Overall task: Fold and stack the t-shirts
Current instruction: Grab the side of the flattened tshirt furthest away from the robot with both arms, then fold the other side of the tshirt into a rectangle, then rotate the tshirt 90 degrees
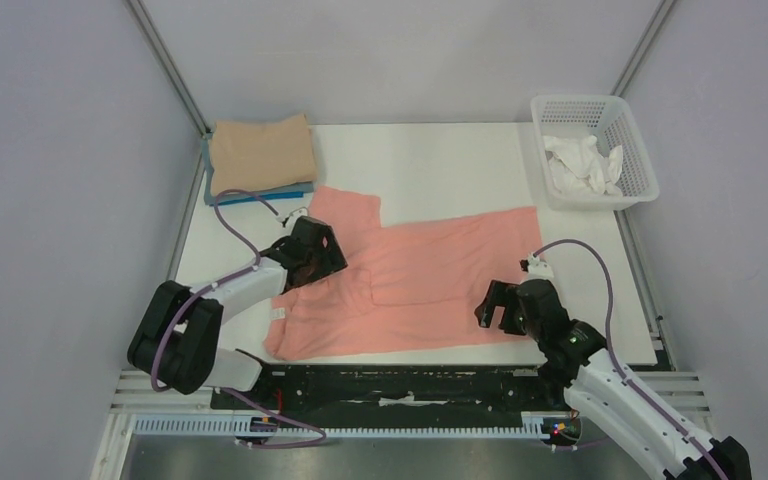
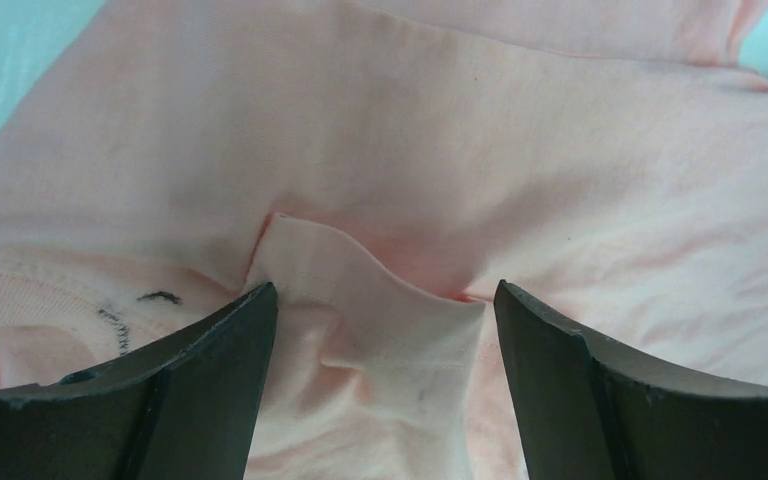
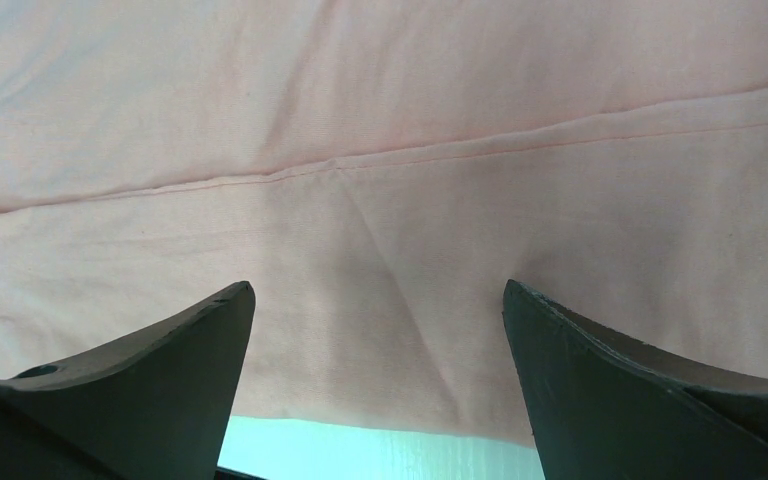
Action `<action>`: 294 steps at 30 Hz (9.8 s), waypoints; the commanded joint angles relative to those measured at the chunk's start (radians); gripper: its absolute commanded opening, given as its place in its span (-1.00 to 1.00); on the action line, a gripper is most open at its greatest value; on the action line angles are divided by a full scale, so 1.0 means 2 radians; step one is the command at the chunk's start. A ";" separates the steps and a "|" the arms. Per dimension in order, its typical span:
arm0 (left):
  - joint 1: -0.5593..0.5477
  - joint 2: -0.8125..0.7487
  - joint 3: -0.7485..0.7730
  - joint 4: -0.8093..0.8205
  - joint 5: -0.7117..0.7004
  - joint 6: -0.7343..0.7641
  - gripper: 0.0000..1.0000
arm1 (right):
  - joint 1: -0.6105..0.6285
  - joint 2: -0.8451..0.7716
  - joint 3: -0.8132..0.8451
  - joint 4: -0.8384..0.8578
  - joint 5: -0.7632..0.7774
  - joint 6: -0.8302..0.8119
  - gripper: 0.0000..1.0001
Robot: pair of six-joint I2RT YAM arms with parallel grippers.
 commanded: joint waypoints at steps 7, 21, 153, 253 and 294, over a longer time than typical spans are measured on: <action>-0.001 -0.031 -0.013 -0.083 -0.036 -0.021 0.73 | 0.008 -0.027 0.024 -0.177 -0.069 0.011 0.96; -0.001 -0.106 0.073 -0.083 -0.035 0.013 0.74 | 0.008 -0.021 0.170 -0.023 0.098 -0.012 0.96; -0.113 -0.103 0.118 -0.212 -0.081 0.035 -0.96 | -0.100 0.275 0.140 0.176 0.187 -0.142 -1.00; -0.054 0.459 0.579 -0.155 0.057 -0.034 0.71 | -0.073 0.244 -0.032 0.277 -0.268 -0.115 0.96; -0.058 0.276 0.646 -0.156 0.116 0.027 0.72 | 0.095 0.099 0.097 0.141 0.027 -0.048 0.96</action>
